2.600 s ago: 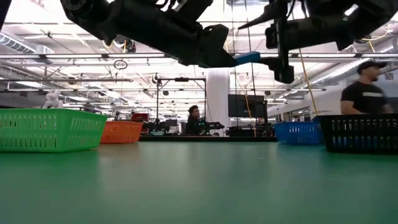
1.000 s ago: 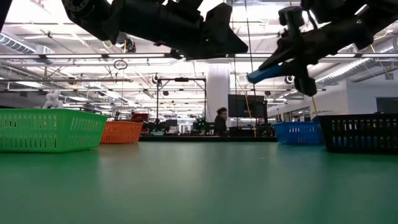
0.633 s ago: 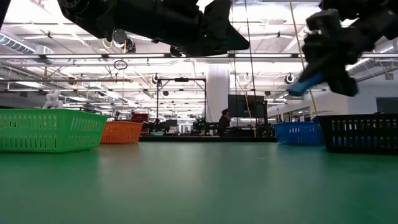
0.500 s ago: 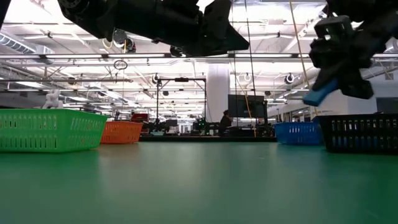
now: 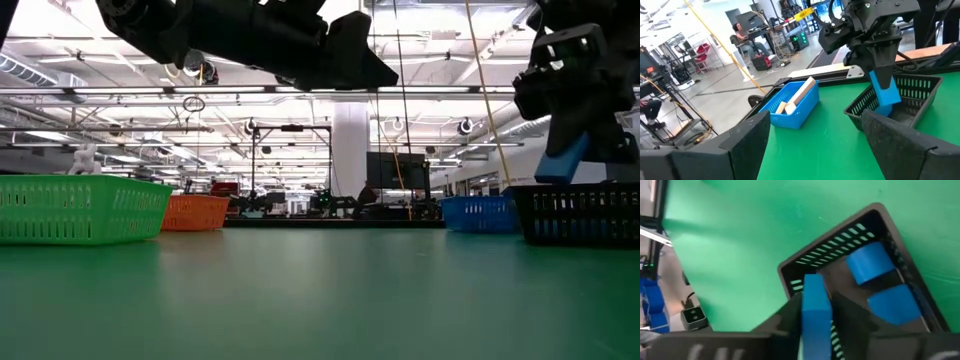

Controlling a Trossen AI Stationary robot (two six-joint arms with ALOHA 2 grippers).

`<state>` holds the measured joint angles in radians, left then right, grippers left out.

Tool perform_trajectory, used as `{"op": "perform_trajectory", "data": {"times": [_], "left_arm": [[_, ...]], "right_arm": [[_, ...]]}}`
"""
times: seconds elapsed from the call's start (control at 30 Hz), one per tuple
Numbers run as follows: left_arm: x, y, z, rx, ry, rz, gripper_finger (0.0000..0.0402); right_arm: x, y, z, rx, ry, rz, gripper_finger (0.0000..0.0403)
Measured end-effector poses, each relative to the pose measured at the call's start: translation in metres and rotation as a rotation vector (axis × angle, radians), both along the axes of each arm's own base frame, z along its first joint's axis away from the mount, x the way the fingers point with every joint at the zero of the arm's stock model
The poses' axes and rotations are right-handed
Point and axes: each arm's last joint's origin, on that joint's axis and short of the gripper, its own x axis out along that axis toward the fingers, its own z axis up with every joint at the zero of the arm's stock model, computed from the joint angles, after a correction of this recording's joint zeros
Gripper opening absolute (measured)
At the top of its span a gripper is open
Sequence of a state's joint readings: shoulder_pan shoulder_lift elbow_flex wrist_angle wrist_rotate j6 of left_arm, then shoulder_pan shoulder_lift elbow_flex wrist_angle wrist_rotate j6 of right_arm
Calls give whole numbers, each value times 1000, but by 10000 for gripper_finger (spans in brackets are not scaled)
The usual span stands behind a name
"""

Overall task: Sort & place blocks by color
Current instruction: Put the blue block into the black basket, then return to Home Position

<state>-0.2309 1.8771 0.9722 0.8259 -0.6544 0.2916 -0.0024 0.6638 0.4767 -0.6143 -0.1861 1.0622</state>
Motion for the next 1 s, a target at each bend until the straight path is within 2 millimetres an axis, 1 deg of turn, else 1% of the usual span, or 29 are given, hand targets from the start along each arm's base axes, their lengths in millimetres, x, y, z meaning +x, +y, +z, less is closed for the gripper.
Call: {"op": "perform_trajectory", "data": {"times": [0.13, 0.23, 0.33, 0.43, 0.63, 0.7, 0.83, 1.0], "left_arm": [[0, -3, 1, -9, -18, -7, 310], [-1, -5, 2, -17, -23, -12, 312], [-2, -6, 4, -37, -31, -16, 308], [-3, -7, 8, -38, -41, -18, 300], [-12, -5, 25, -48, -18, -22, 279], [-17, -4, 36, -72, -16, -40, 272], [-39, 0, 67, -150, 23, -86, 257], [-78, 7, 98, -207, 120, -74, 235]], "right_arm": [[1, 1, 1, 0, -15, 5, 155], [1, 1, 1, -1, -13, 7, 199], [1, 1, 1, -13, -16, 23, 233], [1, 1, 1, -29, -22, 49, 256], [0, 1, 1, -13, -23, 65, 280], [0, 1, 1, -14, -28, 66, 282], [4, 1, 5, -52, -93, 103, 282], [11, 1, 14, -165, -241, 187, 282]]}}
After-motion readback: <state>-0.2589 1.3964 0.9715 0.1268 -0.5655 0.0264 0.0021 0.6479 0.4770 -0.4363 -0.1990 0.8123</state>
